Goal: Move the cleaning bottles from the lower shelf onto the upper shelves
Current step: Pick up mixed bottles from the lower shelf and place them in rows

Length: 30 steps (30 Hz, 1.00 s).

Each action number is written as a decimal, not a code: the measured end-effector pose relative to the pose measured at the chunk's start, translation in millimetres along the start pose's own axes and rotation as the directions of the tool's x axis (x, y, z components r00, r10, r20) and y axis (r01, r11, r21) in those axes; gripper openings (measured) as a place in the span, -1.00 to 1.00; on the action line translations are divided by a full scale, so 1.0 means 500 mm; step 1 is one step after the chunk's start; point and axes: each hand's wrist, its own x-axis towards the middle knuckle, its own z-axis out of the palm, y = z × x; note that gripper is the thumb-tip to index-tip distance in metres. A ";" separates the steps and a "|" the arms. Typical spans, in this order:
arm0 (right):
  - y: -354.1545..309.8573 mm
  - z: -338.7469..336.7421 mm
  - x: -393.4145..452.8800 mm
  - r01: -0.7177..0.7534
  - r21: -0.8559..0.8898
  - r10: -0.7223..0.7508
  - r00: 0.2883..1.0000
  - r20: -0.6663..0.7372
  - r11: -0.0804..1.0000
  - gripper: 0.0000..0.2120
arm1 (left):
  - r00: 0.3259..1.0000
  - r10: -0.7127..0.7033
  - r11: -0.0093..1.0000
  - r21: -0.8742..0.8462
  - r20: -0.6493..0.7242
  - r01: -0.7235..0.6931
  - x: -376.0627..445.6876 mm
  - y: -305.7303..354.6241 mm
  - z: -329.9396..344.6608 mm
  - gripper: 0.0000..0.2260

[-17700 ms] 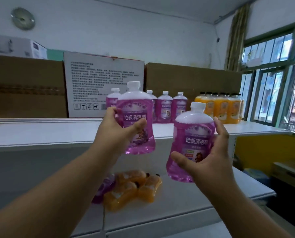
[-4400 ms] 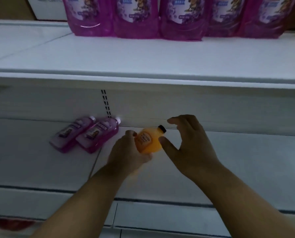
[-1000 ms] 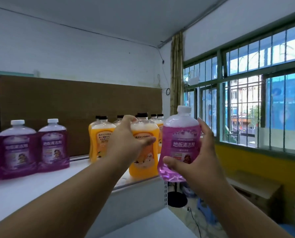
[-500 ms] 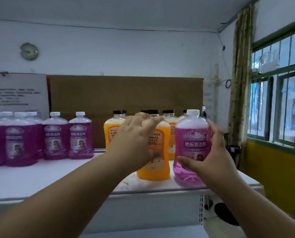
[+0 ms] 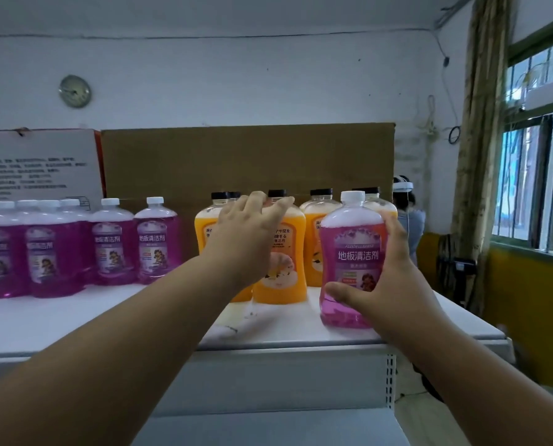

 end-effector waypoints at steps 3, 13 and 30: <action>-0.001 -0.001 0.000 0.008 -0.014 -0.008 1.000 -0.001 1.000 0.15 | 1.000 -0.007 0.999 0.044 -0.007 0.007 0.006 0.000 0.011 -0.13; -0.018 -0.037 0.024 0.021 0.048 -0.028 0.989 0.147 0.999 0.07 | 1.000 -0.023 0.998 0.063 -0.001 0.023 -0.011 0.001 0.013 -0.13; -0.260 0.239 0.012 0.185 0.222 -0.225 0.959 0.170 0.957 -0.06 | 0.939 -0.140 0.886 -0.383 0.314 0.260 -0.287 -0.209 -0.081 -0.34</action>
